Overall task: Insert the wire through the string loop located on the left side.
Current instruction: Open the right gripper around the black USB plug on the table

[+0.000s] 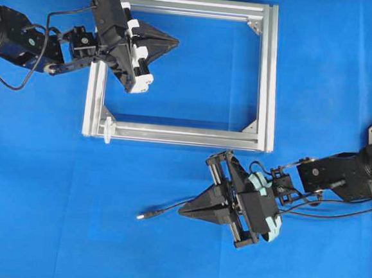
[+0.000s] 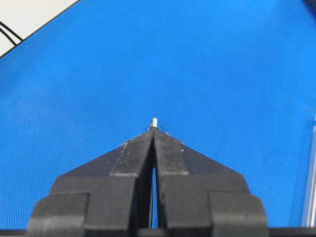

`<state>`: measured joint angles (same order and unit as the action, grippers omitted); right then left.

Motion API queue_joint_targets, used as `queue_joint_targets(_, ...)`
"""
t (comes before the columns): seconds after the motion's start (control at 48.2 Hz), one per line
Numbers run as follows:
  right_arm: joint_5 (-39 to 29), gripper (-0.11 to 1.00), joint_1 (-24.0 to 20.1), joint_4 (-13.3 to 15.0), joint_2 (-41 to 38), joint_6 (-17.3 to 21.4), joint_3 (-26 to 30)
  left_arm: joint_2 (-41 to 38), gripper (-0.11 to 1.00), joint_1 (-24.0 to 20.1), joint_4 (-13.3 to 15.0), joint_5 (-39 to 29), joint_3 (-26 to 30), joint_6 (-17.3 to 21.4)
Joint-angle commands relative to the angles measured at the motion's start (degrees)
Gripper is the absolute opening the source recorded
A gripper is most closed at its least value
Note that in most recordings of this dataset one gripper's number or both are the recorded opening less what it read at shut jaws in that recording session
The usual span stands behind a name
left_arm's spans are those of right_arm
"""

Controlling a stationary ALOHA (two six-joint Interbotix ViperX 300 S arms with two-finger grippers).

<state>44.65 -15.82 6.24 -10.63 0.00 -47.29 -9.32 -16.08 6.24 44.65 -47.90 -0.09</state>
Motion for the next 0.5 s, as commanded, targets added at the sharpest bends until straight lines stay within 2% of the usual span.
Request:
queue_joint_targets(0.0, 0.35, 0.01, 0.35, -0.18, 3.25, 0.26, 0.35, 1.93, 0.00, 0.62, -0.79, -0.70, 0.79, -0.26)
queue_joint_targets(0.062, -0.44, -0.01, 0.44, -0.88, 3.34, 0.62, 0.53, 1.85, 0.00, 0.62, -0.79, -1.23, 0.88, -0.26)
queue_joint_targets(0.395, -3.52, -0.02, 0.88, -0.88, 3.34, 2.55, 0.70, 1.93, 0.00, 0.53, -0.88, -1.23, 0.62, -0.09)
queue_joint_targets(0.478, -3.69, 0.03, 0.97, -0.88, 3.34, 3.25, 0.70, 1.85, 0.00, 0.53, -0.97, -1.32, 0.62, -0.09)
